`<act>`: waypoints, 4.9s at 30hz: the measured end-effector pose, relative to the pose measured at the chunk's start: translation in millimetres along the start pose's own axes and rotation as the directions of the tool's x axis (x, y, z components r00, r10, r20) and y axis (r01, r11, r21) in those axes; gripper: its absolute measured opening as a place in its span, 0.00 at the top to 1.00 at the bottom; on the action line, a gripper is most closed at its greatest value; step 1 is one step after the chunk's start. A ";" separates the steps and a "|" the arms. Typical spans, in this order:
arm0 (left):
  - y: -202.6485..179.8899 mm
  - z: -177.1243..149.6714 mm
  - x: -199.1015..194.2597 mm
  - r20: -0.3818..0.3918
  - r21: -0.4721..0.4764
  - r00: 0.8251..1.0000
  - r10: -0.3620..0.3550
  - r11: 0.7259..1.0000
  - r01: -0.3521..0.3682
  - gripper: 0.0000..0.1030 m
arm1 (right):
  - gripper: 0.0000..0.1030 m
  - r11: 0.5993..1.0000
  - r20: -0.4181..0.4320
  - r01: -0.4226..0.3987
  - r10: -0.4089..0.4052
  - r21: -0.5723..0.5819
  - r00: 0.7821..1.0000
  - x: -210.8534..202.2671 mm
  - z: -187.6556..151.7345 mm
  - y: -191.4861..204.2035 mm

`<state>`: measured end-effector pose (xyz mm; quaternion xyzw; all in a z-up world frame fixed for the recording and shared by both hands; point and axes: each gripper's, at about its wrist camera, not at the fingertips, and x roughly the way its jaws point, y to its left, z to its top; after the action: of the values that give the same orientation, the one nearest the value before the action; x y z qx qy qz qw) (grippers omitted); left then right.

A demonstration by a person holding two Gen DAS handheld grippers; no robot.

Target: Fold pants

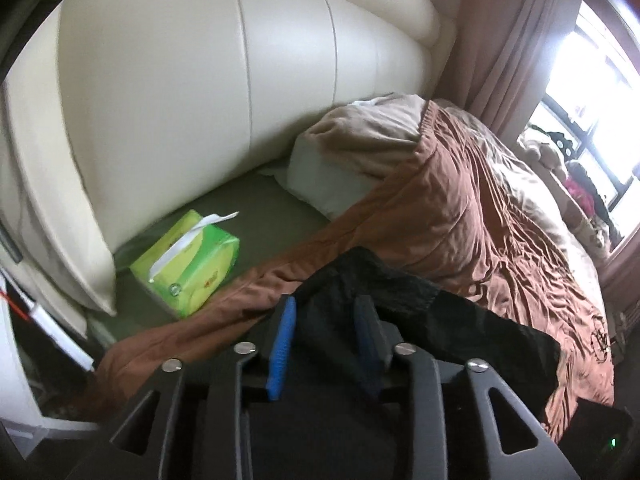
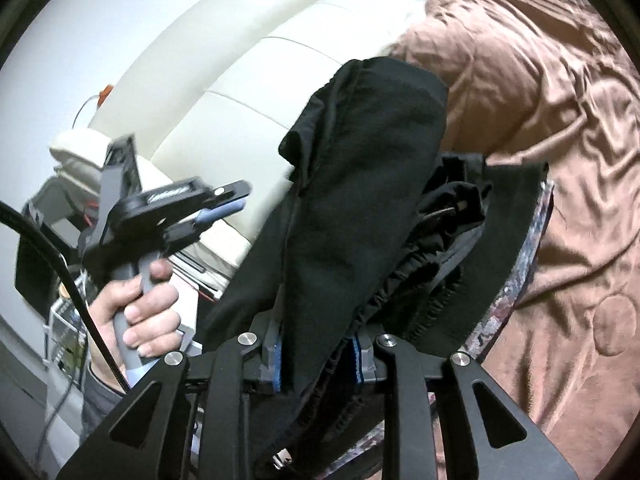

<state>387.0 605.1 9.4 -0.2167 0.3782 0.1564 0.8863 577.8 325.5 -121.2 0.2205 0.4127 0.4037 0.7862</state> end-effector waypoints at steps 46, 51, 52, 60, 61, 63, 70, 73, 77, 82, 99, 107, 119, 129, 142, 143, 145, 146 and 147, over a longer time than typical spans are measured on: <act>-30.6 -135.5 -41.4 0.004 -0.073 0.996 -0.093 0.993 0.093 0.62 | 0.76 0.687 -0.003 0.163 -0.234 -0.708 0.972 6.9 32.5 51.5; -42.9 -140.3 -29.9 -0.006 -0.051 0.995 -0.095 0.994 0.095 0.62 | 0.77 0.680 -0.015 0.166 -0.252 -0.714 0.968 13.8 29.0 28.6; -45.4 -141.0 -28.3 -0.008 -0.048 0.996 -0.094 0.994 0.094 0.62 | 0.77 0.690 -0.019 0.163 -0.248 -0.705 0.969 15.0 29.7 23.7; -54.7 -146.8 -26.3 -0.031 -0.026 0.996 -0.083 0.996 0.082 0.63 | 0.77 0.726 -0.010 0.169 -0.236 -0.667 0.972 3.5 19.8 11.7; -55.9 -148.3 -28.5 -0.032 -0.026 0.996 -0.088 0.996 0.087 0.63 | 0.77 0.727 -0.011 0.170 -0.238 -0.666 0.971 0.9 18.4 12.1; -56.8 -150.3 -32.4 -0.032 -0.029 0.995 -0.094 0.995 0.093 0.63 | 0.77 0.728 -0.016 0.173 -0.245 -0.663 0.970 -4.7 15.9 11.0; -74.6 -162.7 -54.1 -0.024 -0.009 0.996 -0.086 0.996 0.086 0.63 | 0.76 0.710 -0.028 0.218 -0.318 -0.669 0.948 -30.7 5.9 12.1; -80.6 -167.1 -65.8 -0.011 -0.002 0.997 -0.076 0.997 0.076 0.63 | 0.76 0.719 -0.030 0.226 -0.325 -0.658 0.945 -47.0 5.6 20.1; -90.7 -170.3 -84.6 0.007 0.009 0.997 -0.071 0.997 0.071 0.62 | 0.76 0.728 -0.036 0.233 -0.333 -0.645 0.942 -72.8 6.5 32.3; -109.2 -172.7 -108.5 0.027 0.036 0.999 -0.047 0.998 0.046 0.45 | 0.76 0.740 -0.034 0.253 -0.349 -0.624 0.937 -111.8 5.2 41.7; -217.4 -211.9 -199.4 0.108 0.218 0.991 -0.078 0.975 0.053 0.00 | 0.00 0.685 0.140 0.436 -0.444 -0.584 0.885 -285.4 -37.1 85.4; -251.1 -244.7 -242.2 0.153 0.248 0.982 -0.110 0.966 0.069 0.00 | 0.00 0.697 0.186 0.491 -0.468 -0.524 0.864 -362.9 -65.9 94.1; -283.2 -294.7 -282.8 0.157 0.299 0.972 -0.174 0.947 0.121 0.00 | 0.00 0.697 0.232 0.543 -0.495 -0.469 0.837 -445.5 -125.6 117.7; -294.8 -333.4 -308.0 0.175 0.329 0.964 -0.201 0.934 0.136 0.00 | 0.00 0.678 0.274 0.582 -0.515 -0.450 0.812 -491.9 -175.1 137.8; -291.6 -386.3 -338.4 0.238 0.351 0.944 -0.230 0.926 0.137 0.00 | 0.00 0.679 0.313 0.605 -0.517 -0.417 0.796 -533.6 -239.6 144.8; -290.6 -389.6 -339.4 0.242 0.351 0.943 -0.230 0.926 0.136 0.00 | 0.00 0.682 0.313 0.606 -0.519 -0.410 0.796 -536.4 -244.2 144.3; -289.9 -396.8 -341.5 0.246 0.355 0.940 -0.237 0.924 0.141 0.00 | 0.00 0.681 0.318 0.614 -0.525 -0.399 0.789 -543.4 -254.0 143.1; -289.4 -400.9 -342.5 0.249 0.359 0.939 -0.239 0.923 0.139 0.00 | 0.00 0.682 0.323 0.618 -0.527 -0.392 0.786 -546.3 -260.0 142.4; -289.3 -406.0 -343.8 0.257 0.363 0.938 -0.234 0.922 0.131 0.00 | 0.00 0.684 0.326 0.621 -0.529 -0.383 0.784 -548.8 -265.3 141.5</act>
<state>41.3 114.1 88.3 -0.0689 0.2408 0.0351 0.9675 111.4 -37.5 84.4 -0.0811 0.2736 0.2002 0.9373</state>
